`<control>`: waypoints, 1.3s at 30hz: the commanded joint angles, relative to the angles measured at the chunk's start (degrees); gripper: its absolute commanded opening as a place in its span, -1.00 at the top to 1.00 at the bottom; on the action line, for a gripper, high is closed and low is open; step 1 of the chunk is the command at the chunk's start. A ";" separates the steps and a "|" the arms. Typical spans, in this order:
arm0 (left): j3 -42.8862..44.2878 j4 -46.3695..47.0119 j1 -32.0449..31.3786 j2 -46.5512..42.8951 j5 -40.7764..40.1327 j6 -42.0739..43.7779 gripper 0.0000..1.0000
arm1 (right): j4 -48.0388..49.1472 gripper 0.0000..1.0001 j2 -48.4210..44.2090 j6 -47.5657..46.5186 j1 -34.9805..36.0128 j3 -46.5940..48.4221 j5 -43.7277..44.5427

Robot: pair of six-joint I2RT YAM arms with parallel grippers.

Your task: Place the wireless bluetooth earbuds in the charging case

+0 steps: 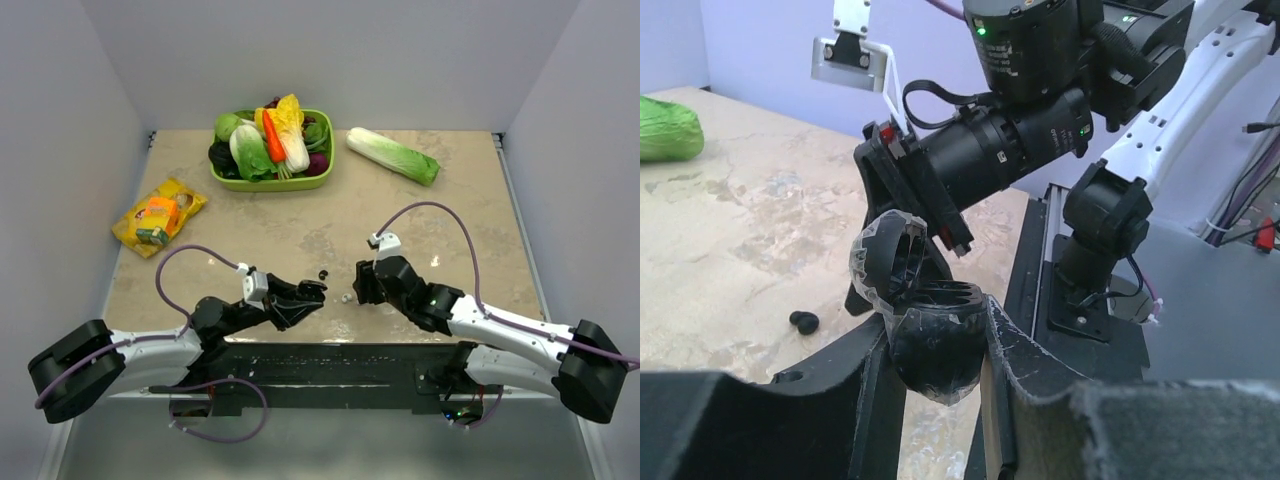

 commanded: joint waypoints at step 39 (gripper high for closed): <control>-7.51 30.65 -0.34 0.72 -3.74 1.13 1.00 | 11.74 0.27 14.13 2.49 -13.05 1.11 -3.53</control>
